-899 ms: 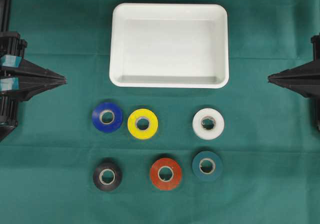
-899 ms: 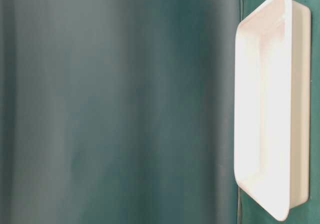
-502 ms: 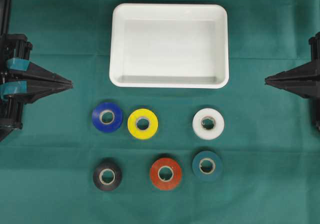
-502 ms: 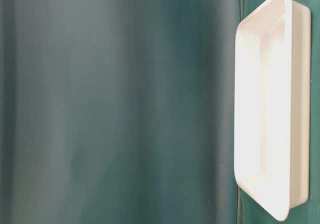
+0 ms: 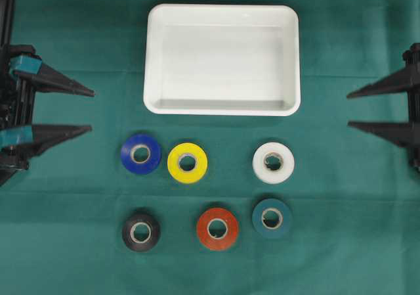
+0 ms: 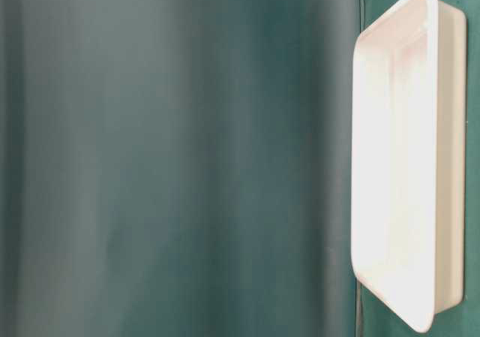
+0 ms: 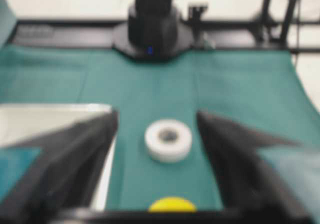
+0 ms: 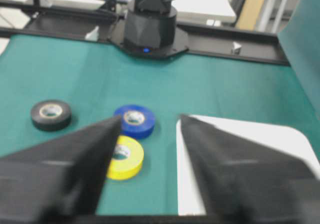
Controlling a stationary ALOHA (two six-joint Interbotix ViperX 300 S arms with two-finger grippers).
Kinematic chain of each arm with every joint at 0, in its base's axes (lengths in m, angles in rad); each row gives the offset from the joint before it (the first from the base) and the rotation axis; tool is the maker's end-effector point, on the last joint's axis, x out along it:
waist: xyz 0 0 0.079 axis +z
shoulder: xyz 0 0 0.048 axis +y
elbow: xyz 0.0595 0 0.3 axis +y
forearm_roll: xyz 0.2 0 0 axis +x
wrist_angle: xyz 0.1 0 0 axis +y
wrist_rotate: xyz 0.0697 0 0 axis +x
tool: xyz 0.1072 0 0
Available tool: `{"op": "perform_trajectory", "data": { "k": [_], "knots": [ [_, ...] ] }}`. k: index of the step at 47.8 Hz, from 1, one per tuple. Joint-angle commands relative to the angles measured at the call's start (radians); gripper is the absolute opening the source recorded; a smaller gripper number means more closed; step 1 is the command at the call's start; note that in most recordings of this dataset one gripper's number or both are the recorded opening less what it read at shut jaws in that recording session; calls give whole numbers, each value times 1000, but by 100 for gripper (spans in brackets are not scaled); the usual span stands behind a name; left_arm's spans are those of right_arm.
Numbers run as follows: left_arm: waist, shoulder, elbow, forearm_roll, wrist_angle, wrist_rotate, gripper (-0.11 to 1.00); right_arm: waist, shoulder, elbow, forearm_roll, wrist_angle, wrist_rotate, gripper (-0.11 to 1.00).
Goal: Pick up the tape from a random location and place it into the white case.
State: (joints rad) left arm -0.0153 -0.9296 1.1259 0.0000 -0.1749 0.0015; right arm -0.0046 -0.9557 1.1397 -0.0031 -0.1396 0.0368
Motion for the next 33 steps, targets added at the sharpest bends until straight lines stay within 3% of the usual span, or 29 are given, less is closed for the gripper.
{"op": "perform_trajectory", "data": {
  "k": [1, 6, 24, 33],
  "knots": [
    [3, 9, -26, 2, -2, 2, 90, -2, 12, -31, 2, -3, 2, 75],
    [3, 8, -28, 2, 5, 2, 100, -2, 25, -38, 2, -2, 2, 92],
    [-3, 0, -28, 2, 23, -6, 100, -2, 31, -46, 0, 2, 0, 92],
    [-54, 0, -31, 2, 28, -15, 100, -2, 32, -46, -2, 2, 0, 92]
  ]
}}
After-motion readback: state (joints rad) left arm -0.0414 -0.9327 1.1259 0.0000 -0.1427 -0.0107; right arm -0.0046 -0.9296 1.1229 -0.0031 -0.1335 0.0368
